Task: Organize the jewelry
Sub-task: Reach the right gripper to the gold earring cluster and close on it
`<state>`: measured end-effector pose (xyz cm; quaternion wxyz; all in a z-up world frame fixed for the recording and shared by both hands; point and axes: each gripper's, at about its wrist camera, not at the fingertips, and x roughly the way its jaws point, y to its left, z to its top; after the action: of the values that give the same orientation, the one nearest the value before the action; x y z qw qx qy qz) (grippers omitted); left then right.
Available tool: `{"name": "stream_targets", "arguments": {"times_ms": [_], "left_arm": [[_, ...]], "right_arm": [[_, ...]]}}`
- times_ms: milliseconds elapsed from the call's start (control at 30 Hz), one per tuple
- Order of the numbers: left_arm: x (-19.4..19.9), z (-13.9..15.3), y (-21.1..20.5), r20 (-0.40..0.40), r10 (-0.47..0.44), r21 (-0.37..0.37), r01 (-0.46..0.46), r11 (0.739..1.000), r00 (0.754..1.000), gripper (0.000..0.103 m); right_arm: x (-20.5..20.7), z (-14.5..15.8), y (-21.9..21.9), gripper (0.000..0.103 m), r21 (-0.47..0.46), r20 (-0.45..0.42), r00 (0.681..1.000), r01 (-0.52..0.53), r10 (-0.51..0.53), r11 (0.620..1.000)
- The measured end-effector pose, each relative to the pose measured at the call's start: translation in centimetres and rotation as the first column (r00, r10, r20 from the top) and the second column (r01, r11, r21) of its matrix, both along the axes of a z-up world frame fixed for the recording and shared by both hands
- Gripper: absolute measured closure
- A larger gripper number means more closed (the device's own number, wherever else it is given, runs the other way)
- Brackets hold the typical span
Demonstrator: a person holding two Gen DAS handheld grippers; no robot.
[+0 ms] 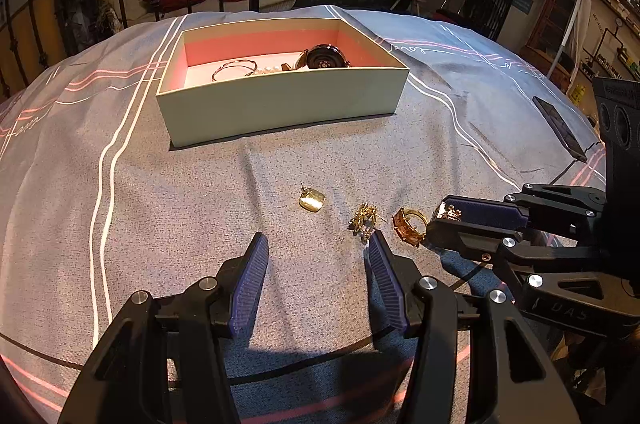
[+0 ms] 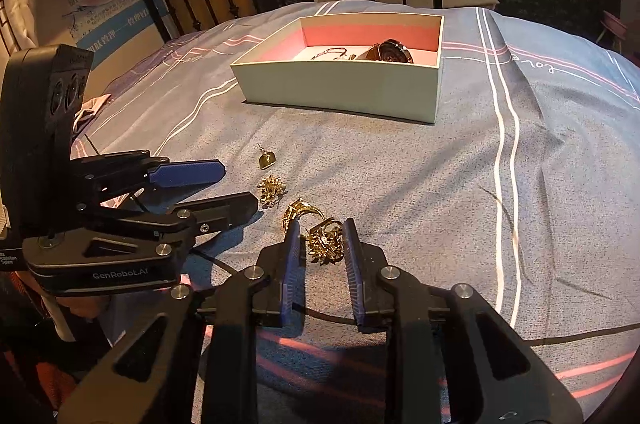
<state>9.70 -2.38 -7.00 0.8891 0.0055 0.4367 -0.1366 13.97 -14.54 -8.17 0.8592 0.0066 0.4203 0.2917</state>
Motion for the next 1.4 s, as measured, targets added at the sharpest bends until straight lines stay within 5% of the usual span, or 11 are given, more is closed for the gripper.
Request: {"name": "stream_targets", "arguments": {"times_ms": [400, 667, 833, 967, 1100, 1267, 1400], "left_arm": [[0.0, -0.1, -0.1, 0.001, -0.001, 0.007, 0.001, 1.0, 1.0, 0.052], [-0.2, -0.1, -0.3, 0.001, -0.001, 0.006, 0.001, 1.0, 1.0, 0.052], [-0.2, -0.2, -0.3, 0.002, -0.001, 0.006, 0.001, 1.0, 1.0, 0.05], [-0.2, -0.1, -0.3, 0.001, -0.001, -0.002, 0.001, 1.0, 1.0, 0.05], [-0.2, -0.1, -0.2, 0.001, -0.001, -0.005, 0.001, 1.0, 1.0, 0.05], [-0.2, -0.1, -0.2, 0.001, 0.0, -0.008, 0.0, 1.0, 1.0, 0.05], [-0.2, 0.0, -0.1, 0.0, 0.002, -0.014, -0.002, 1.0, 1.0, 0.05]], "right_arm": [[0.7, -0.3, -2.2, 0.077, 0.142, -0.076, 0.996, 0.062, -0.052, 0.988], [3.6, -2.1, -4.2, 0.077, 0.356, -0.325, 0.945, 0.14, -0.018, 0.924], [3.7, -2.3, -3.9, 0.077, 0.346, -0.35, 0.937, 0.137, -0.008, 0.928], [3.2, -1.6, -3.0, 0.082, 0.304, -0.307, 0.952, 0.104, -0.006, 0.947], [2.0, 0.3, -2.7, 0.082, 0.313, -0.176, 0.984, 0.069, -0.014, 0.947], [0.2, 4.0, -0.4, 0.082, 0.069, 0.117, 0.993, 0.023, -0.031, 0.997], [0.4, 4.8, 0.2, 0.082, 0.035, 0.17, 0.985, 0.009, -0.015, 0.999]]}}
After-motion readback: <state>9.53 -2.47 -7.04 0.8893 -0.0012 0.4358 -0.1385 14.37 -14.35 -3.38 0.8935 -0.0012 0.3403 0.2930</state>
